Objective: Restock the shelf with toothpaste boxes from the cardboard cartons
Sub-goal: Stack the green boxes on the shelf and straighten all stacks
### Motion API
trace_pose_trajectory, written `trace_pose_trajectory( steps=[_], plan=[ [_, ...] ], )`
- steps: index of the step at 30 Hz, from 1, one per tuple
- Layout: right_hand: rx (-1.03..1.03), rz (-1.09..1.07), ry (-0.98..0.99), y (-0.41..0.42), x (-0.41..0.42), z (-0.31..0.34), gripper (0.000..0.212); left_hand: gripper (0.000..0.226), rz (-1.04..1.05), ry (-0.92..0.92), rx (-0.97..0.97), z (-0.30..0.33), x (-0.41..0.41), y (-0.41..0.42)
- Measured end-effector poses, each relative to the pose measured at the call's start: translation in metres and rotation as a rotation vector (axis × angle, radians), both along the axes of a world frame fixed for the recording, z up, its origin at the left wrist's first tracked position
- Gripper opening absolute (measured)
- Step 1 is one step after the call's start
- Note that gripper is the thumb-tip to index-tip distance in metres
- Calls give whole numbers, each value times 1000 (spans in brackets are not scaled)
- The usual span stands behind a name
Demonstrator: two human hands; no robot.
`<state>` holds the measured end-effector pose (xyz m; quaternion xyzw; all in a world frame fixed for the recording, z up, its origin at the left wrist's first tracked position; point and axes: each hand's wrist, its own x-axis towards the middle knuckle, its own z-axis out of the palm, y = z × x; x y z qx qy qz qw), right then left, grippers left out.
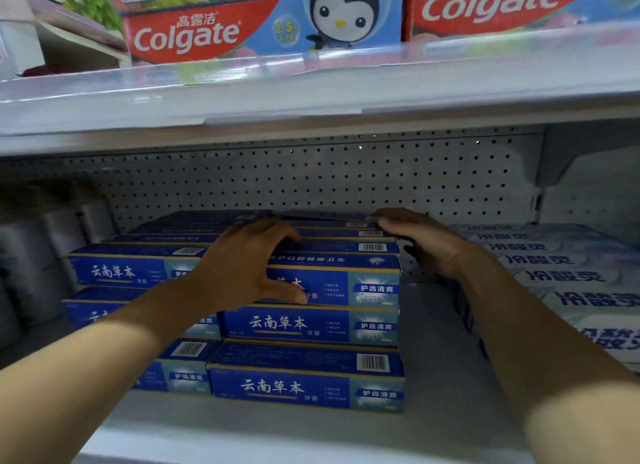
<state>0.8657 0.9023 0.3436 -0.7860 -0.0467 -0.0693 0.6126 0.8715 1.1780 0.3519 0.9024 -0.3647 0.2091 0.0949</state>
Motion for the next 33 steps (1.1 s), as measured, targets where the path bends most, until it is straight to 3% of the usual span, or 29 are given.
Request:
trace_pose_trajectory(
  steps=[2,6,12,16,20,23,28,33],
  plan=[
    [-28,-1,19,-3,3,-3,69,108,-2,-8,-16,-1,0,0],
    [-76,-2,24,-4,3,-3,94,110,16,-57,22,-5,-2,2],
    [-165,-32,-16,-6,6,3,95,113,41,-28,22,-7,-1,2],
    [-240,-29,-9,-7,5,7,88,113,57,-41,22,-8,-2,4],
    [-69,-35,62,-5,12,5,79,112,60,-75,36,-9,0,4],
    [-67,-58,62,-1,14,1,81,102,64,-114,59,-10,2,4],
    [-57,-139,-18,2,10,-1,69,85,42,-317,133,-15,3,3],
    [-59,-260,-92,1,-10,1,55,95,83,-383,34,-25,-21,5]
  ],
)
